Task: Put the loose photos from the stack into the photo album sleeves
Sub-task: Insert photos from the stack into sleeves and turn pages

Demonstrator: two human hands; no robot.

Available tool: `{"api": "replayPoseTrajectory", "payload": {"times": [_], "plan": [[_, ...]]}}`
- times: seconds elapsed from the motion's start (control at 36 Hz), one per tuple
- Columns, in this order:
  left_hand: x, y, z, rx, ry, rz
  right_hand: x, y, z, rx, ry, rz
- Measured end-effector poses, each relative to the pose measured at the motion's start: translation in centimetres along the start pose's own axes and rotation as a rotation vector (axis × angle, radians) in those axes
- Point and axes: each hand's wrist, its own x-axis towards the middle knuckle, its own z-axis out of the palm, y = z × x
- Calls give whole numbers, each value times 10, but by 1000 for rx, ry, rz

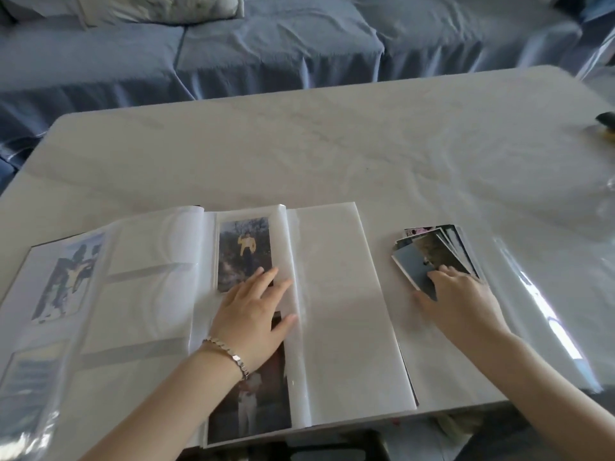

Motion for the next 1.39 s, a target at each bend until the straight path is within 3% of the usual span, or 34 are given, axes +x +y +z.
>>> {"api": "replayPoseTrajectory", "payload": {"times": [0.25, 0.53, 0.64, 0.86, 0.97, 1.03, 1.08, 1.14, 1.19, 1.31, 1.39], "plan": [[-2, 3, 1, 31, 1, -21, -14, -16, 8, -129, -61, -44], [-2, 5, -3, 23, 1, -29, -22, 9, 18, 152, 479, -235], [-2, 8, -3, -18, 6, -40, -25, 16, 24, 219, 557, -281], [0, 15, -4, -56, 28, -53, -28, 14, 25, 459, 539, -95], [-3, 25, -7, -247, 166, -42, -32, 7, 16, 512, 689, -197], [-4, 35, -15, -491, 204, -89, -35, -6, 8, 555, 801, -262], [-3, 50, -27, -899, 63, -188, -39, -24, 0, 609, 865, -344], [0, 60, -33, -1331, -110, -299, -44, -45, -7, 670, 841, -462], [-1, 64, -38, -1515, -134, -369, -49, -64, -13, 686, 759, -584], [-5, 53, -43, -1450, 120, -429, -51, -91, -27, 706, 495, -698], [-7, 32, -49, -1195, 224, -332, -46, -101, -37, 880, 336, -613]]}}
